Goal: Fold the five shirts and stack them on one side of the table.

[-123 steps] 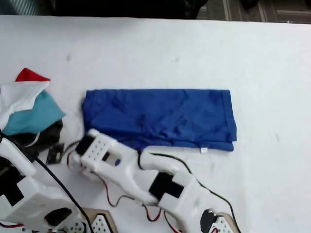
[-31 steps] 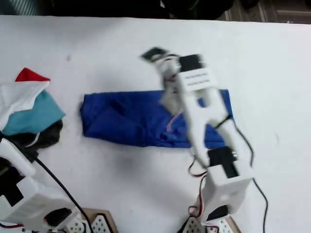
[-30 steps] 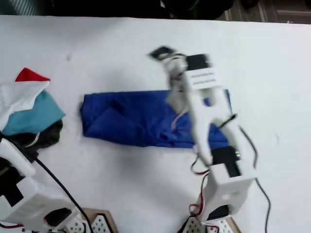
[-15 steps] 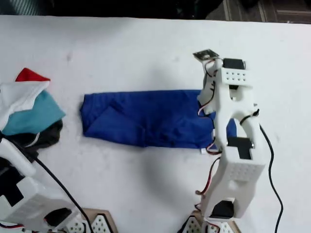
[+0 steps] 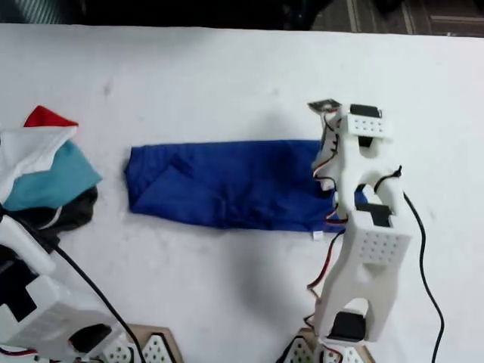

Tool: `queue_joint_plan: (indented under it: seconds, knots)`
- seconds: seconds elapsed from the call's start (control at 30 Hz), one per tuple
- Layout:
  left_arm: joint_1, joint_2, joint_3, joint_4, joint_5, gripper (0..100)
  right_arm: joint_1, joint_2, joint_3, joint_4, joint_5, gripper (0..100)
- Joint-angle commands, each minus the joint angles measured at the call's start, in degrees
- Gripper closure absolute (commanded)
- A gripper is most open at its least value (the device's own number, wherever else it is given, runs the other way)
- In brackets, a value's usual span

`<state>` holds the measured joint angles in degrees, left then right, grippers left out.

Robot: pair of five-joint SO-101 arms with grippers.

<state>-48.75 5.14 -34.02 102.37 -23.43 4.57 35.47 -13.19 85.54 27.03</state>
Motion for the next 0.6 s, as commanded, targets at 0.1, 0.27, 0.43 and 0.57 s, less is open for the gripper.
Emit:
queue_joint_plan:
  seconds: [0.1, 0.27, 0.43, 0.57]
  knots:
    - [-0.13, -2.42, -1.58, -0.09, -0.62, 85, -1.01, 4.35, -0.44, -1.27, 1.41, 84.3]
    - [-0.13, -2.42, -1.58, -0.09, -0.62, 85, -1.71, 3.56, -0.53, -1.27, 2.99, 96.3]
    - [-0.13, -2.42, -1.67, -0.18, -0.7, 85, 0.4, 0.75, -0.53, 0.75, 6.42, 97.9]
    - [-0.13, -2.42, -2.02, -0.18, -0.7, 85, 5.85, -3.74, -0.62, 1.71, 13.36, 97.8]
